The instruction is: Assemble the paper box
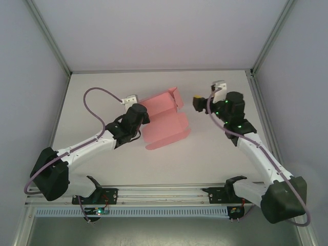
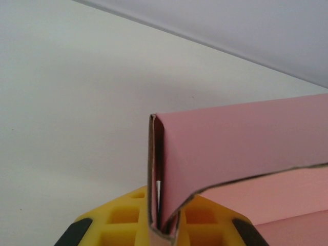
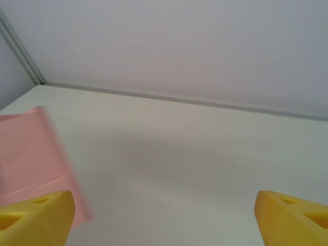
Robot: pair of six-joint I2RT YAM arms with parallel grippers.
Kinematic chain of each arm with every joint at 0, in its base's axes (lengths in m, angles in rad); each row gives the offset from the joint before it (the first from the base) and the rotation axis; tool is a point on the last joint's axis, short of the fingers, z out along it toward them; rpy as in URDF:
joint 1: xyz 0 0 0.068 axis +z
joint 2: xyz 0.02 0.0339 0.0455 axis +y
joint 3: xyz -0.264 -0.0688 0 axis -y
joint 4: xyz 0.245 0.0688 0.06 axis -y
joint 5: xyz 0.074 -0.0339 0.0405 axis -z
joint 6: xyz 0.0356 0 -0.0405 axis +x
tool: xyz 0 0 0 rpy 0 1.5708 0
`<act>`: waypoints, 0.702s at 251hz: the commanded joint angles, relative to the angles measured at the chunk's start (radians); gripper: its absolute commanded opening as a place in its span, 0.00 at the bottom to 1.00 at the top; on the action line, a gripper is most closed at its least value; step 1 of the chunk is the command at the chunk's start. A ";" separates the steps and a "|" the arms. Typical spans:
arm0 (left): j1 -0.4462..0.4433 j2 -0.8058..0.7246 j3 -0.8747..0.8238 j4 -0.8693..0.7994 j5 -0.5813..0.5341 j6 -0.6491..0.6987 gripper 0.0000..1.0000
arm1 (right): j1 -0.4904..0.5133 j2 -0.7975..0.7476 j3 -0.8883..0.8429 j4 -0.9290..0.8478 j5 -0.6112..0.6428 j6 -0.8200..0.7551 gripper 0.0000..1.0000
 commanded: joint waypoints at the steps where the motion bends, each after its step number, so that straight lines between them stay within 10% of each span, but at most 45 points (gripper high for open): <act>1: 0.012 -0.034 -0.016 0.091 0.040 0.061 0.00 | -0.041 0.055 -0.001 0.068 -0.373 0.047 0.90; 67: 0.012 -0.068 -0.037 0.118 0.079 0.092 0.00 | -0.063 0.293 0.145 0.140 -0.768 0.093 0.74; 176: 0.011 -0.034 -0.012 0.088 0.050 0.090 0.00 | 0.025 0.332 0.175 0.112 -0.846 0.051 0.61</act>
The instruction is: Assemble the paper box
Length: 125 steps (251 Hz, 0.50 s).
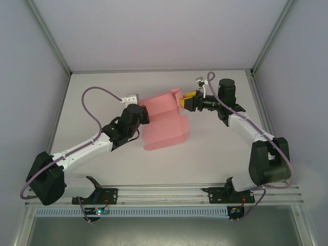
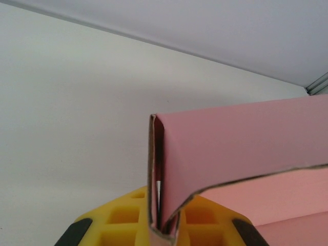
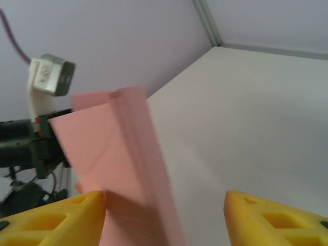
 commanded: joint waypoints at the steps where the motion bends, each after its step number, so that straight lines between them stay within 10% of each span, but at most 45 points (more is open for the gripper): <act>1: 0.005 0.015 0.022 0.015 -0.024 0.011 0.00 | 0.035 -0.032 0.013 -0.023 -0.039 -0.038 0.61; 125: 0.005 0.104 0.078 -0.058 -0.107 -0.028 0.00 | 0.192 -0.152 0.035 -0.295 0.296 -0.204 0.51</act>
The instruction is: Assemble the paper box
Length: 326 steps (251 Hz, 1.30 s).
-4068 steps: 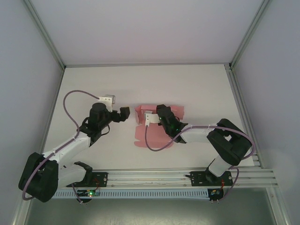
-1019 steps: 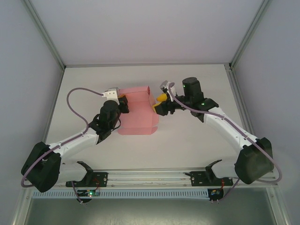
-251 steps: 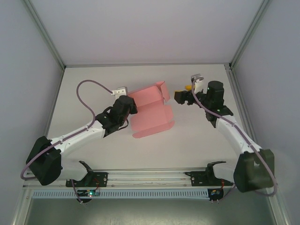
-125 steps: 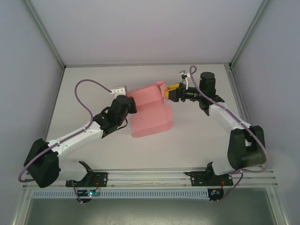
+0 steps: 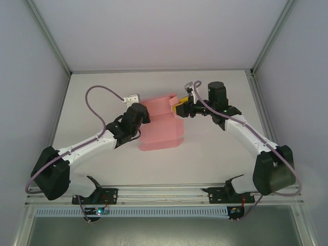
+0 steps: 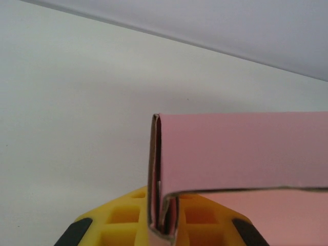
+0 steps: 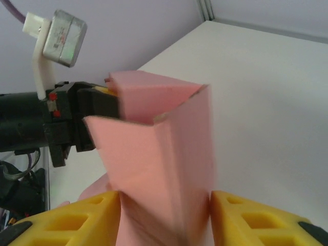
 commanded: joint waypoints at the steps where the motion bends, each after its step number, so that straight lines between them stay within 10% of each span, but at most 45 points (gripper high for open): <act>1: 0.005 0.032 0.043 -0.033 -0.044 -0.025 0.00 | 0.041 -0.052 0.007 -0.043 0.040 -0.049 0.51; 45: 0.006 0.053 0.062 -0.031 -0.019 -0.015 0.00 | 0.059 -0.047 -0.003 -0.042 0.024 -0.031 0.51; 158: 0.005 -0.012 0.027 0.039 0.076 0.018 0.00 | 0.125 0.036 0.033 -0.004 0.507 -0.085 0.52; 186: 0.006 -0.013 0.030 0.027 0.083 0.017 0.00 | 0.141 0.051 0.035 0.036 0.560 -0.067 0.36; 241: 0.000 0.014 0.071 -0.059 0.049 -0.016 0.00 | 0.224 0.078 0.050 0.056 1.044 -0.034 0.00; 326: -0.018 0.076 0.165 -0.239 -0.009 -0.173 0.00 | 0.335 0.238 0.152 -0.012 1.779 -0.063 0.00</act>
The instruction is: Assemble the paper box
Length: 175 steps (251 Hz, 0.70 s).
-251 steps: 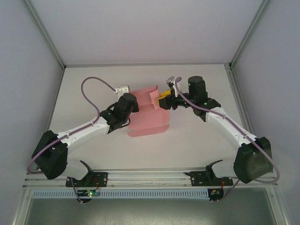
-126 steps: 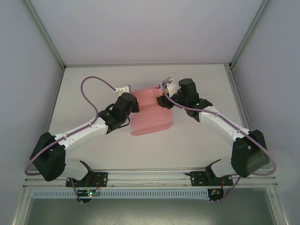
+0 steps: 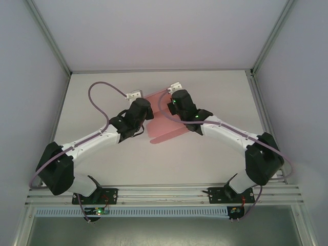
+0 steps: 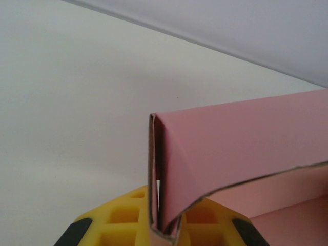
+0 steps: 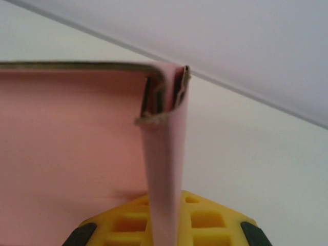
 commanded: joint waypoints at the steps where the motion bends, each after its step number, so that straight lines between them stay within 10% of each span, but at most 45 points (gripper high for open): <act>1: -0.017 0.009 0.045 -0.140 -0.037 -0.082 0.00 | -0.028 0.059 0.029 -0.017 0.475 -0.021 0.00; 107: -0.030 0.049 0.083 -0.169 -0.038 -0.110 0.00 | -0.007 0.201 -0.006 0.313 0.693 -0.532 0.00; 175: -0.026 0.036 0.051 -0.099 -0.022 -0.091 0.00 | -0.041 -0.030 -0.116 0.182 0.024 -0.192 0.21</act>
